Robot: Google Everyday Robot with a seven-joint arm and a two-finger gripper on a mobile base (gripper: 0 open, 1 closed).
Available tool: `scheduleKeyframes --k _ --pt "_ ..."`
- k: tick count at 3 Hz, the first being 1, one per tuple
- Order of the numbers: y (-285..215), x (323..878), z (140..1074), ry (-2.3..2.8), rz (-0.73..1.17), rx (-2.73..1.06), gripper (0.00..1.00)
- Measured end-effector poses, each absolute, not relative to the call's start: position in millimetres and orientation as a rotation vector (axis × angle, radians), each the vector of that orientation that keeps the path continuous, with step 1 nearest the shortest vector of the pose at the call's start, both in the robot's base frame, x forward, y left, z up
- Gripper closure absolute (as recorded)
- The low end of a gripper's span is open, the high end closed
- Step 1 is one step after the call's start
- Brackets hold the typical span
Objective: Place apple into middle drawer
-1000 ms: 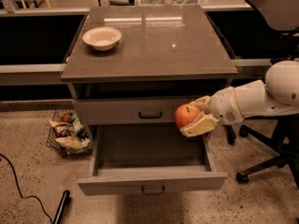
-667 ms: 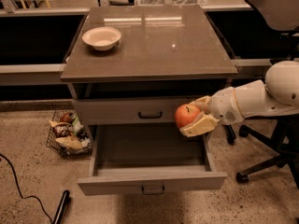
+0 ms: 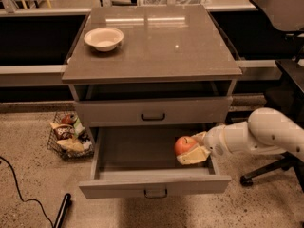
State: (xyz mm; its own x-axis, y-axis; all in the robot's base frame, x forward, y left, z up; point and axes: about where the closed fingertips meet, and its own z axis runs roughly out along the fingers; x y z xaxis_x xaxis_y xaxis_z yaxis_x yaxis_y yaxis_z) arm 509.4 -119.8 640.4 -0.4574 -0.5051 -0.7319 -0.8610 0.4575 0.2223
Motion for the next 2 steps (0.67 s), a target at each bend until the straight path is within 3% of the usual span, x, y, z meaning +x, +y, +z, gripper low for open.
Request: scheduleKeyframes --k 1,2 --pt "-124.7 515.2 573.5 2.285 0.749 -1.011 1.00" --pt "-124.5 515.0 573.4 2.285 0.750 -1.012 1.00"
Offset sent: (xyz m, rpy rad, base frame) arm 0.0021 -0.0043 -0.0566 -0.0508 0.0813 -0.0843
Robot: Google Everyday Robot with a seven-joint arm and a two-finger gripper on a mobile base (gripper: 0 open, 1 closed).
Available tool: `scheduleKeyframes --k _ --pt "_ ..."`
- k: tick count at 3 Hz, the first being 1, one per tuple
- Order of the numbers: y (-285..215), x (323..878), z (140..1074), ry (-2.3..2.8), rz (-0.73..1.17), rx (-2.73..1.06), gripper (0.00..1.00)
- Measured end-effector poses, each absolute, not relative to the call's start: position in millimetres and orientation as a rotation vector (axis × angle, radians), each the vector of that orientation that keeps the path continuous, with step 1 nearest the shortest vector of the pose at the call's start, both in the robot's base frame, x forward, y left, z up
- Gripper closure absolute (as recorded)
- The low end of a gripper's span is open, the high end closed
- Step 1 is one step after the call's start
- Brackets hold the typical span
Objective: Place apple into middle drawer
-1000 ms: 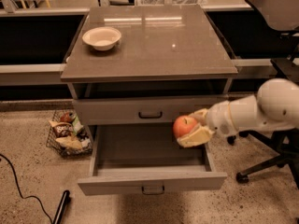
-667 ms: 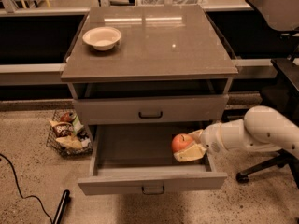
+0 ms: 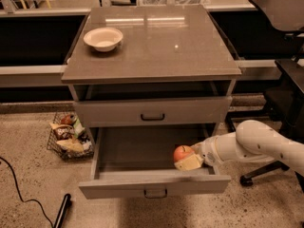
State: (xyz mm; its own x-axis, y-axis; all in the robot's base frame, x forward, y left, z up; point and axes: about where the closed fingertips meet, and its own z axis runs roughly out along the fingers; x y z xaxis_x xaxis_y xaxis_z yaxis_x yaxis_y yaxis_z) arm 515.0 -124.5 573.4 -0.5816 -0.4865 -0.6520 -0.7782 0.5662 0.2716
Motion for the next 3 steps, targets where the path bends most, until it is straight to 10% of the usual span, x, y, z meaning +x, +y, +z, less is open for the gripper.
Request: scheduleKeyframes --k 3 --pt "-135.1 604.3 506.9 2.372 0.518 -0.919 1.00"
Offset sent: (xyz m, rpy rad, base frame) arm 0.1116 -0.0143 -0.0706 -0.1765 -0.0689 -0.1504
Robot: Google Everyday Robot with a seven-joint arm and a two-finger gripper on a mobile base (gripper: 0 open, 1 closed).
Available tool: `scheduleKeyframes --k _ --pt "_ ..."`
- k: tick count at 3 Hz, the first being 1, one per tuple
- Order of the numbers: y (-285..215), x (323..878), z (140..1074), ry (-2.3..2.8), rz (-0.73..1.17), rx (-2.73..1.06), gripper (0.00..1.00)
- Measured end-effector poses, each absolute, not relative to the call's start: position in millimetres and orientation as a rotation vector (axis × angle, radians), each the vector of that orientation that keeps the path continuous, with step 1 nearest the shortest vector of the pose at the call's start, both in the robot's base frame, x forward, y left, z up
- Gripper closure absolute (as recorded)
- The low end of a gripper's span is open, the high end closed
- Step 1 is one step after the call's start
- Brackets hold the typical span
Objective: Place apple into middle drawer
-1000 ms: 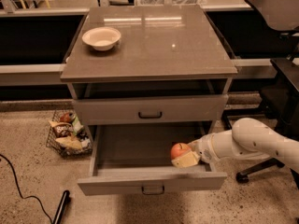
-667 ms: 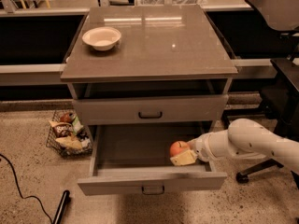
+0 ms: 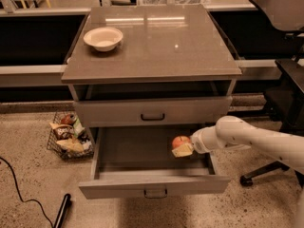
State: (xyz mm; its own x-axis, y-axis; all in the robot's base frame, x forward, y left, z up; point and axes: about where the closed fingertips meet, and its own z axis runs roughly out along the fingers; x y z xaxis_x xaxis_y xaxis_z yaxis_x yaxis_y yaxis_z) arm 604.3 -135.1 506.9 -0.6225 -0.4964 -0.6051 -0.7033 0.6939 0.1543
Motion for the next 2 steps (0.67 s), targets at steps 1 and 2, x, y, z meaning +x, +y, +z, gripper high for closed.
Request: scheduleKeyframes --k 1,2 --pt "-134.0 624.5 476.4 2.403 0.503 -0.895 1.00" --pt "-129.0 631.1 451.0 2.427 0.494 -0.870 1.00"
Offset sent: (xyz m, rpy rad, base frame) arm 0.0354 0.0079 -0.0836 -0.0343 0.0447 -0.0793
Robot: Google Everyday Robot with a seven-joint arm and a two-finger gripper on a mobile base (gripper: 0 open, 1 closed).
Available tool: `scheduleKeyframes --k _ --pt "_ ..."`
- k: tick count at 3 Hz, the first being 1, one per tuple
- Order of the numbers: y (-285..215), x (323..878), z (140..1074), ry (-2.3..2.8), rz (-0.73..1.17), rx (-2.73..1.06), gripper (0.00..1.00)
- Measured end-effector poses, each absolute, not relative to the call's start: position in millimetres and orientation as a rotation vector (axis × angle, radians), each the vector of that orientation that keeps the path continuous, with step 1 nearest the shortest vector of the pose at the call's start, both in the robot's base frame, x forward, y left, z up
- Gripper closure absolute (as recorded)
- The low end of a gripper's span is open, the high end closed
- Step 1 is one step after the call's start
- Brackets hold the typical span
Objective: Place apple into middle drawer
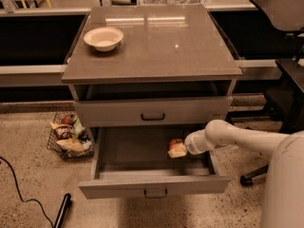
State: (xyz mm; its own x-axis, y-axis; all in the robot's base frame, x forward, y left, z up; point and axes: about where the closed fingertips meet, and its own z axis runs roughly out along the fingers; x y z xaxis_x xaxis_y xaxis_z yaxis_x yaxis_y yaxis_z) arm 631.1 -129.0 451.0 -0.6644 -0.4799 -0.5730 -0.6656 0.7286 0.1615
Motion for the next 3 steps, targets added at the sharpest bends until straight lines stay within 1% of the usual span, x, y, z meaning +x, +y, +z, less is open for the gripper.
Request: scheduleKeyframes --k 1,3 --pt "-125.1 635.9 431.4 2.447 0.492 -0.838 0.81" --pt "-114.6 638.1 401.9 2.474 0.518 -0.832 0.34"
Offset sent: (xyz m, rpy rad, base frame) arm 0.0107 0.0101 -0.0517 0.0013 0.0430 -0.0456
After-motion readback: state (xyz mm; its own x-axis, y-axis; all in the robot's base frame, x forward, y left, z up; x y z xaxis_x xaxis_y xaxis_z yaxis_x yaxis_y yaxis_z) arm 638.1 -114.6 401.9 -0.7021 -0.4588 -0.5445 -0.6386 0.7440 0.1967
